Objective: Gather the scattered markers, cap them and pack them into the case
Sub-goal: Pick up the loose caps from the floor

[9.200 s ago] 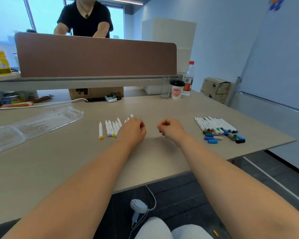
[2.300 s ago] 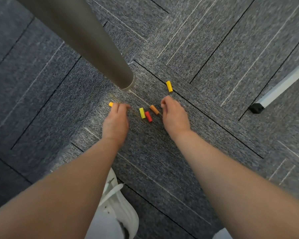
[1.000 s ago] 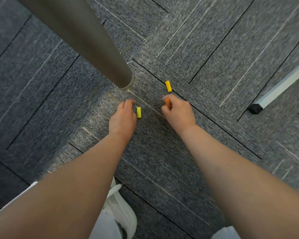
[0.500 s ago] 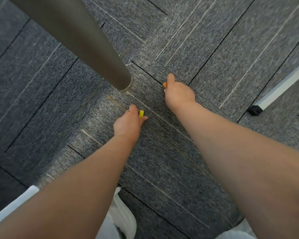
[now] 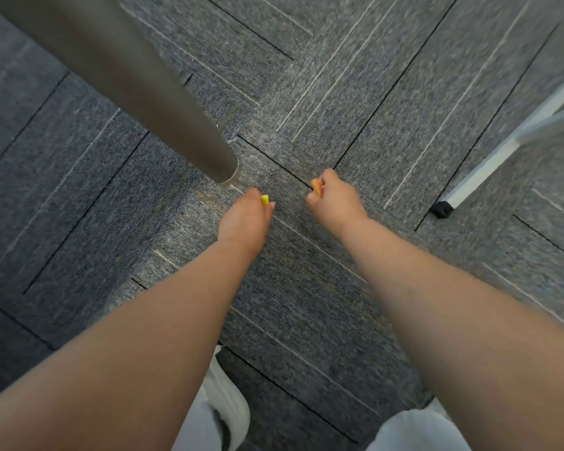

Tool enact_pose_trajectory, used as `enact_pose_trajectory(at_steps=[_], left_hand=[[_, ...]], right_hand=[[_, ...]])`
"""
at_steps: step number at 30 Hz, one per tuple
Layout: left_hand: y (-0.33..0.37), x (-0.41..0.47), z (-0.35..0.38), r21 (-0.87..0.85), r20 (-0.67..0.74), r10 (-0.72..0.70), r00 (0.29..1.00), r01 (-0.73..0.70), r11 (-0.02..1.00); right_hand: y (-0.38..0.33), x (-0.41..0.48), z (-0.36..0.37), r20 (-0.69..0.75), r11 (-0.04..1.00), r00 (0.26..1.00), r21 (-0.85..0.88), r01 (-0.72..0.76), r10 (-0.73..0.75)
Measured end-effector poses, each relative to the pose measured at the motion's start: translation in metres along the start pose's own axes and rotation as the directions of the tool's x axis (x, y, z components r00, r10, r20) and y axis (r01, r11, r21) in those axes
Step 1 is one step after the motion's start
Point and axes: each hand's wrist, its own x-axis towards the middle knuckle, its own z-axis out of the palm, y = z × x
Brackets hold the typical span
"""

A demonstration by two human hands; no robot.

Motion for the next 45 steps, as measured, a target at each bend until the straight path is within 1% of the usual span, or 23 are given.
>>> enact_pose_trajectory(at_steps=[2, 4, 6, 8, 12, 15, 19, 24, 27, 30, 33, 37, 41, 45], left_hand=[[0.020, -0.012, -0.014, -0.013, 0.016, 0.032, 0.999, -0.031, 0.999], [0.045, -0.028, -0.033, -0.026, 0.025, 0.088, 0.996, -0.088, 0.996], [0.069, -0.049, -0.057, -0.042, 0.004, 0.138, 0.990, -0.138, 0.990], [0.091, -0.073, -0.089, -0.059, -0.055, 0.179, 0.982, -0.183, 0.981], [0.126, -0.129, -0.159, -0.103, -0.171, 0.249, 0.953, -0.268, 0.958], [0.146, -0.176, -0.212, -0.144, -0.243, 0.287, 0.927, -0.327, 0.934], [0.157, -0.245, -0.276, -0.157, -0.374, 0.332, 0.866, -0.412, 0.898], [0.154, -0.341, -0.351, -0.151, -0.520, 0.377, 0.767, -0.517, 0.843], [0.145, -0.403, -0.394, -0.128, -0.622, 0.378, 0.686, -0.565, 0.815], [0.128, -0.462, -0.433, -0.087, -0.728, 0.345, 0.593, -0.579, 0.811], [0.099, -0.511, -0.462, -0.057, -0.815, 0.276, 0.510, -0.544, 0.837], [0.049, -0.567, -0.492, -0.071, -0.867, 0.183, 0.464, -0.478, 0.876], [-0.008, -0.613, -0.509, -0.036, -0.901, 0.127, 0.414, -0.363, 0.931], [-0.073, -0.649, -0.520, -0.081, -0.924, 0.027, 0.381, -0.265, 0.961]], right_hand=[[-0.001, -0.020, -0.018, -0.031, 0.973, 0.999, 0.229, -0.013, 0.021], [-0.007, -0.043, -0.042, -0.073, 0.939, 0.997, 0.344, -0.009, 0.036], [-0.019, -0.070, -0.070, -0.122, 0.921, 0.992, 0.390, 0.011, 0.041], [-0.035, -0.098, -0.099, -0.182, 0.908, 0.983, 0.415, 0.052, 0.027], [-0.083, -0.165, -0.155, -0.298, 0.848, 0.954, 0.499, 0.179, -0.026], [-0.124, -0.220, -0.187, -0.383, 0.810, 0.919, 0.508, 0.294, -0.093], [-0.174, -0.296, -0.215, -0.486, 0.729, 0.857, 0.522, 0.442, -0.172], [-0.238, -0.394, -0.231, -0.605, 0.650, 0.740, 0.442, 0.618, -0.293], [-0.279, -0.451, -0.232, -0.644, 0.587, 0.669, 0.395, 0.707, -0.372], [-0.319, -0.502, -0.223, -0.645, 0.526, 0.607, 0.351, 0.775, -0.464], [-0.356, -0.546, -0.205, -0.631, 0.461, 0.559, 0.334, 0.822, -0.539], [-0.396, -0.591, -0.175, -0.571, 0.413, 0.517, 0.314, 0.855, -0.638], [-0.434, -0.626, -0.134, -0.508, 0.357, 0.478, 0.321, 0.877, -0.717], [-0.474, -0.651, -0.084, -0.379, 0.345, 0.451, 0.316, 0.884, -0.808]])
